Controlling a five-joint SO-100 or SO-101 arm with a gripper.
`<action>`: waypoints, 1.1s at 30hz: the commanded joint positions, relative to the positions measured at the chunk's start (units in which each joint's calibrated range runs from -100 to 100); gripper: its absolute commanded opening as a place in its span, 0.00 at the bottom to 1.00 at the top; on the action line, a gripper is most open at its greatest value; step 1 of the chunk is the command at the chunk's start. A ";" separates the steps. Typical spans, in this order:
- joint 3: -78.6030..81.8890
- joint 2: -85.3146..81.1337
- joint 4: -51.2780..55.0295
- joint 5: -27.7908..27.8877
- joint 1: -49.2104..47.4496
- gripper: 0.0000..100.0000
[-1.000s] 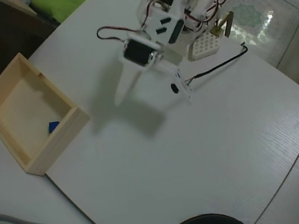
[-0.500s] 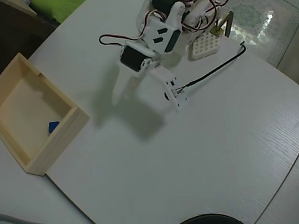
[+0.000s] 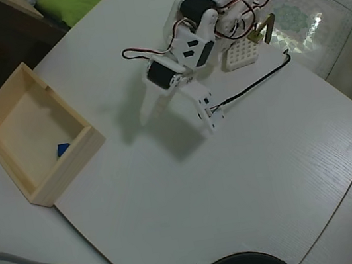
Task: Pick up the small blue cube and put it into the box
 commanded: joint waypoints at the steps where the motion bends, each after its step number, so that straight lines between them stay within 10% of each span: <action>1: -0.36 -0.28 -0.97 -0.03 0.26 0.08; 33: 0.09 -1.89 -0.20 -0.14 0.26 0.01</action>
